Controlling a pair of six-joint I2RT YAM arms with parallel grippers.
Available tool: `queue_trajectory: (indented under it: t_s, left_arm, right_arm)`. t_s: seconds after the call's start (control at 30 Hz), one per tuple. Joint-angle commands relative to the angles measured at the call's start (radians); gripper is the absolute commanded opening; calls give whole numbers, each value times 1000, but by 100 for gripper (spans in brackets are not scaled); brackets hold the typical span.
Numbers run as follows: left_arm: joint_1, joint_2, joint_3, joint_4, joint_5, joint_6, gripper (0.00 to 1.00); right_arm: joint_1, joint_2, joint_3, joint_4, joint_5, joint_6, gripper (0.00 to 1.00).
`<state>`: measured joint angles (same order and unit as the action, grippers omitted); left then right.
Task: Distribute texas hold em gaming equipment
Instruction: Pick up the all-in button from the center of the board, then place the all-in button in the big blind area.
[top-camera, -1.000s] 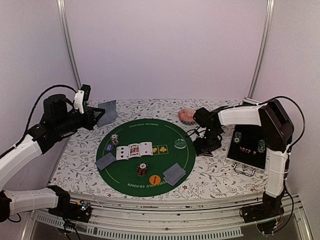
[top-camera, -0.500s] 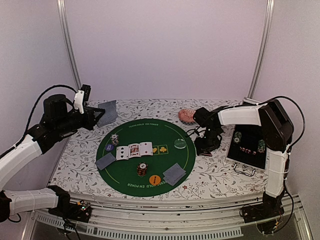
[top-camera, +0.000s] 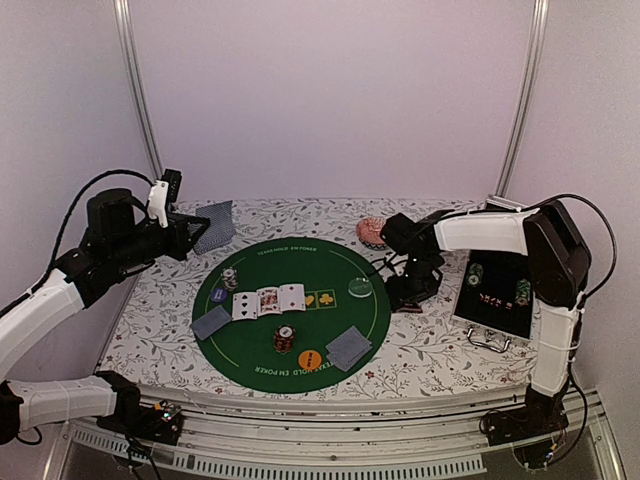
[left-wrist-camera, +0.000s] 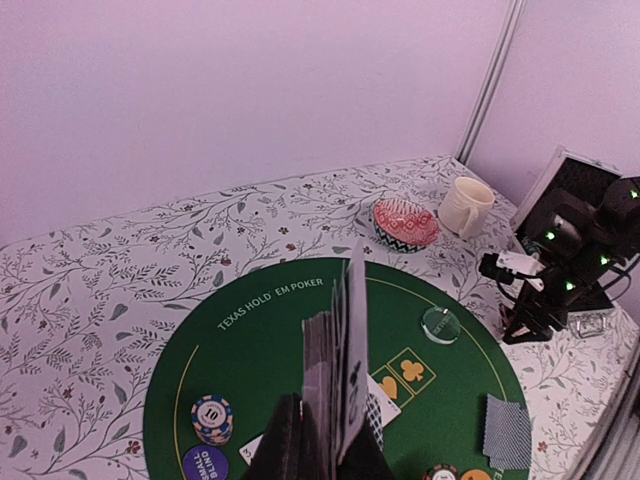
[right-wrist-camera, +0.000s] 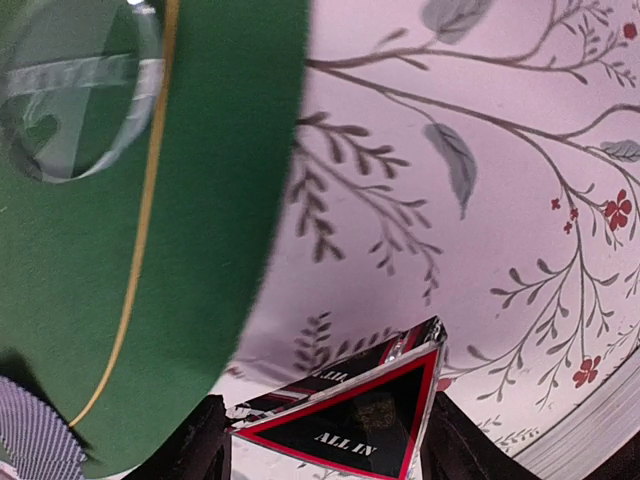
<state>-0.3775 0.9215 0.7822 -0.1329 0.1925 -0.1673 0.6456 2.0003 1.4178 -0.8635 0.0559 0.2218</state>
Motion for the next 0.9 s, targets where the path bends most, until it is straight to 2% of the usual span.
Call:
queue_trajectory:
  t_s: [0.0,0.3,0.47,0.63,0.87]
  left_arm:
    - [11,-1,-10,22,-10,9,0]
    - [14,-4,-11,21,-30,13,0]
    - [15,-6,-11,23,-32,12,0]
    - [14,-4,-11,23,-33,11,0]
    - [15,-10,-12,22,-46,13,0]
  right_arm:
    - [85,-91,61,-29,15,-19,56]
    - [379,-115,180,-40,-54,-107,56]
    - [547,-62,272,-4,-145,-204,55]
    - [638,33,359,56,-206,-306,50]
    - [680,177,467,101,-122,-377,52]
